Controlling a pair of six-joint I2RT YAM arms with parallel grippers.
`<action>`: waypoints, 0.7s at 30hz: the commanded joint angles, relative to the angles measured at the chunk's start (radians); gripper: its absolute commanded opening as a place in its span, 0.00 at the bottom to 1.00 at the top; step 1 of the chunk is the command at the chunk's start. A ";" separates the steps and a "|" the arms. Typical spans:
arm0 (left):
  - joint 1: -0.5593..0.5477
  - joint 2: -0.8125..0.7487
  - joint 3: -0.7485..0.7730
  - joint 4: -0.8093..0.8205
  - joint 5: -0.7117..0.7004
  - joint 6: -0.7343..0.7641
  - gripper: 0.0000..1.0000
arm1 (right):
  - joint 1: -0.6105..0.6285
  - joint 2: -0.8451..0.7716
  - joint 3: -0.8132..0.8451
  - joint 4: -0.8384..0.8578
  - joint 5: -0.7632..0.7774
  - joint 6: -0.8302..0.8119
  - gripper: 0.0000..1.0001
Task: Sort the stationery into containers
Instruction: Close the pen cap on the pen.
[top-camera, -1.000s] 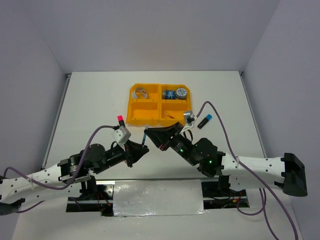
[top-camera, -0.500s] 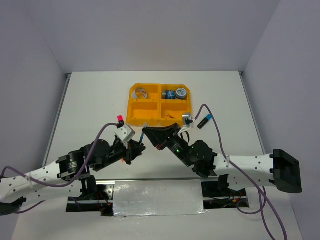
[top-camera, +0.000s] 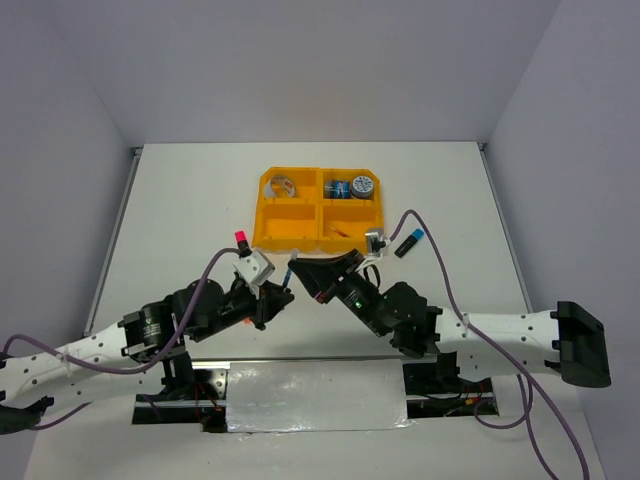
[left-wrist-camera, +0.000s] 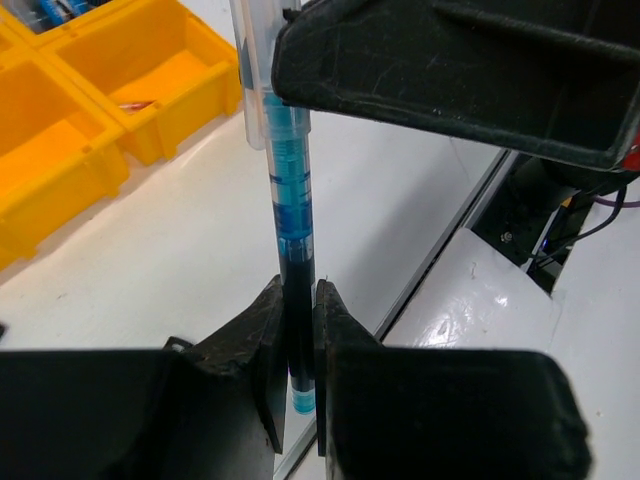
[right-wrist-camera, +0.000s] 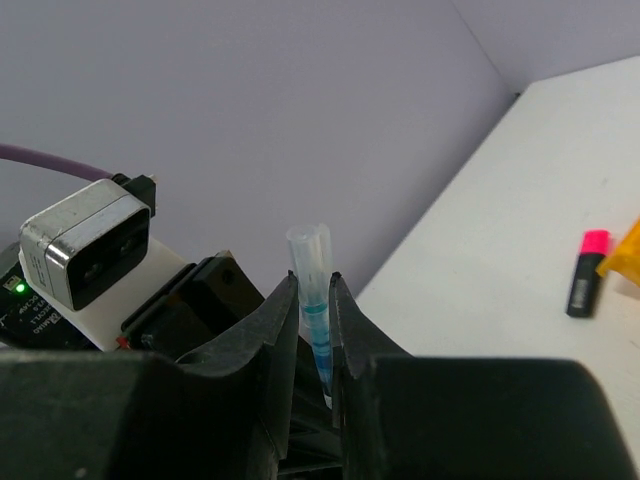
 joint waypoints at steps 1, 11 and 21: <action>0.003 -0.017 -0.056 0.469 0.078 0.005 0.00 | 0.072 -0.016 0.007 -0.411 -0.154 -0.022 0.04; 0.003 -0.023 -0.231 0.595 0.166 -0.056 0.00 | 0.070 -0.071 0.078 -0.494 -0.125 -0.054 0.20; 0.001 0.008 -0.299 0.675 0.215 -0.104 0.00 | 0.072 -0.039 0.108 -0.481 -0.123 -0.060 0.42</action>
